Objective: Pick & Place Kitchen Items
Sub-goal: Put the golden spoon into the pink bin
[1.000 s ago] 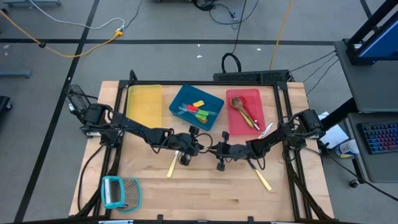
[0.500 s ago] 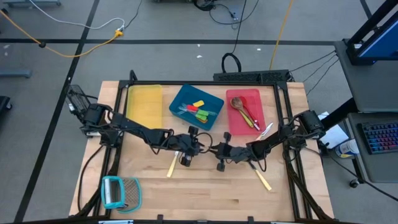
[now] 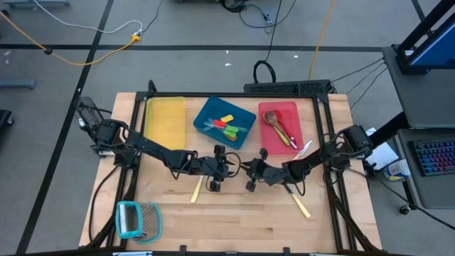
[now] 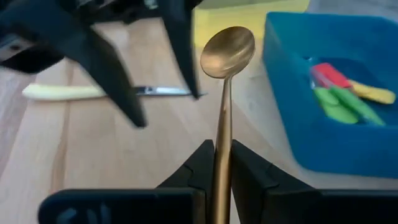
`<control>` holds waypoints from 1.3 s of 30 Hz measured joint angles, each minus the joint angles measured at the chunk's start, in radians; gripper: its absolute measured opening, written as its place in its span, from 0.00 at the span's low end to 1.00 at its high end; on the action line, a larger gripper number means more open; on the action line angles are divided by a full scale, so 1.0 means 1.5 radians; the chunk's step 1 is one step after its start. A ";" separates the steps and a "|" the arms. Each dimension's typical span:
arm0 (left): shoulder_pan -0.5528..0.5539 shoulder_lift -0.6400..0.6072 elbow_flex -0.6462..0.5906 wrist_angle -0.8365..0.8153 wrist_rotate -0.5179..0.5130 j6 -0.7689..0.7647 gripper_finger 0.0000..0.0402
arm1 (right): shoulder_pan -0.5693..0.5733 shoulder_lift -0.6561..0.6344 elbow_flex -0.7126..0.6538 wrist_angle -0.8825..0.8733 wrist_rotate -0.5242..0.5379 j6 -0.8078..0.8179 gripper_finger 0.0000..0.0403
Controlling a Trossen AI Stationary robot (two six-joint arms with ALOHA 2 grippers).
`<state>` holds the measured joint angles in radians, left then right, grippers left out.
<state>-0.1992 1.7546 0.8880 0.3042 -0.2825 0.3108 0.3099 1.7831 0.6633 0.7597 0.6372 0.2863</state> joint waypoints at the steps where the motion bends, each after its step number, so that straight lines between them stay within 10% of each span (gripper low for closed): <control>1: -0.002 0.000 0.000 0.003 -0.001 -0.008 0.39 | 0.000 -0.004 0.000 -0.001 0.015 -0.002 0.08; 19: -0.048 0.000 0.000 0.020 0.010 -0.048 0.40 | -0.012 -0.234 -0.024 -0.146 0.369 -0.077 0.07; 39: -0.051 0.000 0.000 0.004 0.013 -0.071 0.40 | -0.146 -0.329 -0.302 -0.136 0.282 0.338 0.07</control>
<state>-0.2756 1.7545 0.8879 0.3103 -0.2630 0.2043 0.0906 1.2900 0.2100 0.5561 1.0604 0.7931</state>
